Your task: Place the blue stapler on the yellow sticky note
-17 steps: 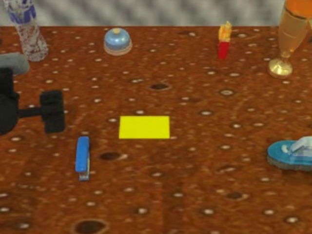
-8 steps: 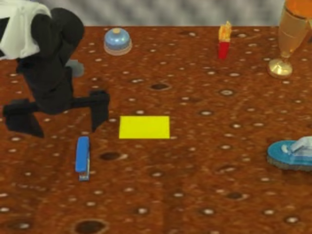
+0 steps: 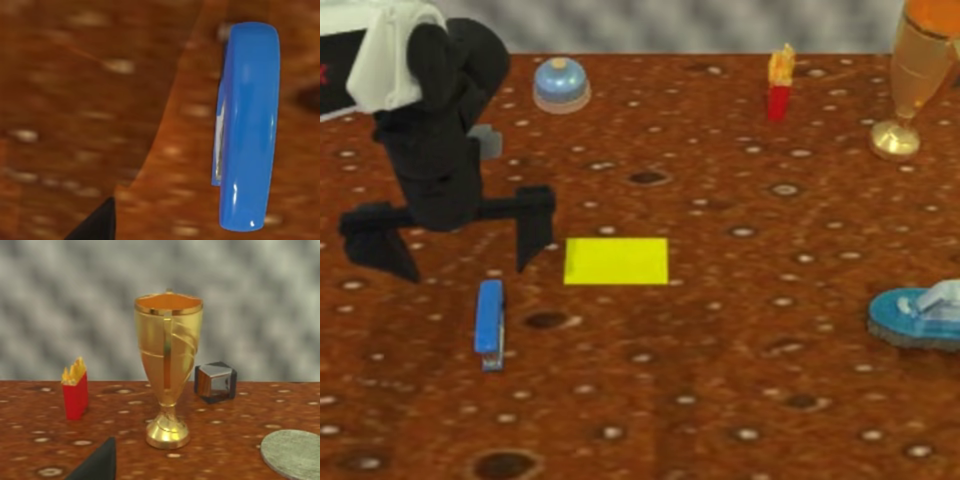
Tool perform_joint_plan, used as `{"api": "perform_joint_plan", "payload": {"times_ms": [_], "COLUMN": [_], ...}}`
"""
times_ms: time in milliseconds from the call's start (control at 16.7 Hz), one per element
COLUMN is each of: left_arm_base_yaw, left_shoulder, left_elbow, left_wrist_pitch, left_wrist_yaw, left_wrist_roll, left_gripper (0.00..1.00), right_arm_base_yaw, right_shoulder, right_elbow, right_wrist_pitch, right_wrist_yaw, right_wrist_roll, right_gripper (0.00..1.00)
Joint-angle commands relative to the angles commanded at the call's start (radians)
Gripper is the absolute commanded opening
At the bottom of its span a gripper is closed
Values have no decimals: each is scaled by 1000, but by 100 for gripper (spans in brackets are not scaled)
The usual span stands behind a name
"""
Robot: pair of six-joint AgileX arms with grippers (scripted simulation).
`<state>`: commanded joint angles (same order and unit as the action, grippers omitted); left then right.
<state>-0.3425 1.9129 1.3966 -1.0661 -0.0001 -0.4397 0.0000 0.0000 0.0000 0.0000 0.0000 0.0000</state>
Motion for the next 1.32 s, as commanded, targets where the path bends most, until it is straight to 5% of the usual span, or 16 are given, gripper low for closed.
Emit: {"api": "perform_joint_plan", "payload": {"times_ms": [600,900,1320], "left_arm_base_yaw": [-3,-3,-3], "left_shoulder": [150,166,166], "left_elbow": [-181,-198,-198], "left_wrist_pitch": [334,362,362], "left_wrist_yaw": [1,1,1], "left_wrist_roll": [4,4,4], "left_gripper": [100,100,47], "right_arm_base_yaw": [0,0,0], "right_shoulder": [0,0,0], "right_elbow": [0,0,0], "right_wrist_pitch": [0,0,0], "right_wrist_yaw": [0,0,0], "right_wrist_roll": [0,0,0], "right_gripper": [100,100,100]}}
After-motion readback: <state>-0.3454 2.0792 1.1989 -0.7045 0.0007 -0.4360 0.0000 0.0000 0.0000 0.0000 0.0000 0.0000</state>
